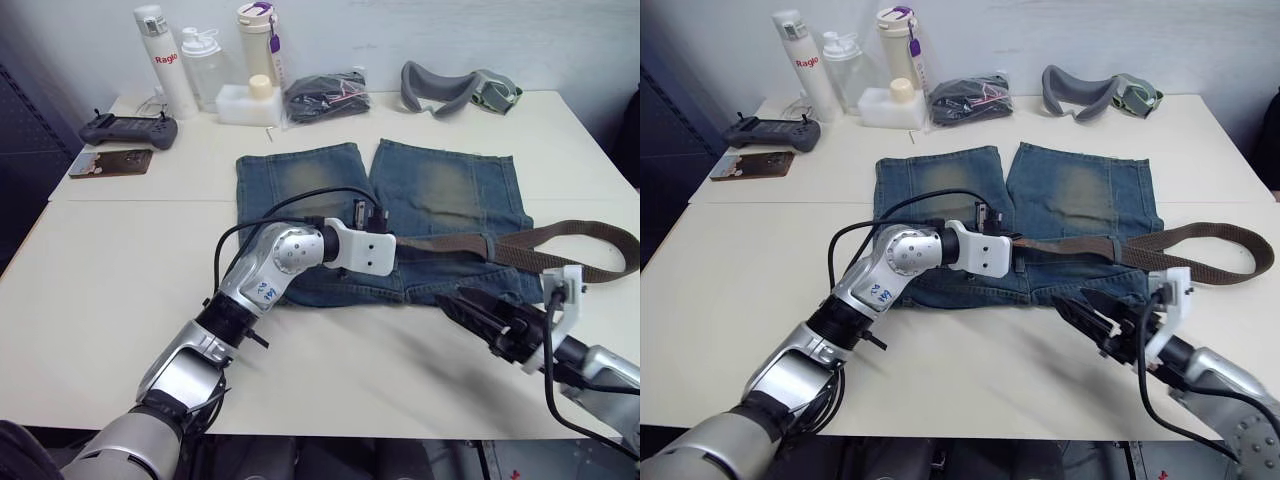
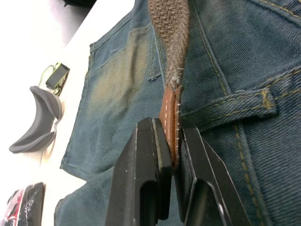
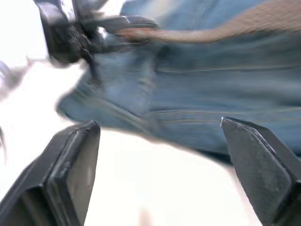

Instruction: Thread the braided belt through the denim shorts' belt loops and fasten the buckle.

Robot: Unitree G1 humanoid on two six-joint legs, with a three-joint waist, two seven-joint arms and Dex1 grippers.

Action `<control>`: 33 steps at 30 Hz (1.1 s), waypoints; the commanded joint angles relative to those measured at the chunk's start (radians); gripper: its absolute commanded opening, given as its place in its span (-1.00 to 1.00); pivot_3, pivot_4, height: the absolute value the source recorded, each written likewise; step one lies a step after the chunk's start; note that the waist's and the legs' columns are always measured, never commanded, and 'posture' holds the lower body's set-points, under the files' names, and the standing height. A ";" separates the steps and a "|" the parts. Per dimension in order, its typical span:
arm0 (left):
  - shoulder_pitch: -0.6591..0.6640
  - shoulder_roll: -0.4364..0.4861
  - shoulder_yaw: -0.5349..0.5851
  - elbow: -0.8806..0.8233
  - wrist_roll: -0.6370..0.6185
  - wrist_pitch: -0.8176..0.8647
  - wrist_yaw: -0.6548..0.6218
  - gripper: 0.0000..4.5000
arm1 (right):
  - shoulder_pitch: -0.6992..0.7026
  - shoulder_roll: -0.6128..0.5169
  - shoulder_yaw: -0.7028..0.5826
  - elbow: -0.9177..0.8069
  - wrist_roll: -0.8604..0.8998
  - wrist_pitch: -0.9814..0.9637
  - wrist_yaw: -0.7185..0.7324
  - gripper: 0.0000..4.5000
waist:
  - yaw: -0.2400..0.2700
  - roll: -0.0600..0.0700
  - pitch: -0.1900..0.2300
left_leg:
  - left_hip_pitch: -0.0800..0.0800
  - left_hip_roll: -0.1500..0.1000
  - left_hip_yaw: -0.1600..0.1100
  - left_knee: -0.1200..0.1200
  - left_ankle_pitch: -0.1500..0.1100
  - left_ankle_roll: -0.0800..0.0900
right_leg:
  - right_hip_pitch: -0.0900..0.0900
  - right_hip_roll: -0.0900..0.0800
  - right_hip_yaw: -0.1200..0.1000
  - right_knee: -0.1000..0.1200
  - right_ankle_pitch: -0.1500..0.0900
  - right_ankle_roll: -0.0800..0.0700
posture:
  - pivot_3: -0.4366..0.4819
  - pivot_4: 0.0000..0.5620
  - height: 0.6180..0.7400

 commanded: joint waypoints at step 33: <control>0.040 -0.064 0.253 -0.133 -0.380 0.388 -0.133 0.38 | -0.223 0.223 0.189 0.165 0.197 -0.388 -0.424 -1.00 | -0.019 0.003 -0.001 | 0.000 -0.002 -0.001 -0.002 0.000 0.000 | -0.006 0.009 0.000 0.007 -0.001 -0.002 | -0.05 -0.47 -0.70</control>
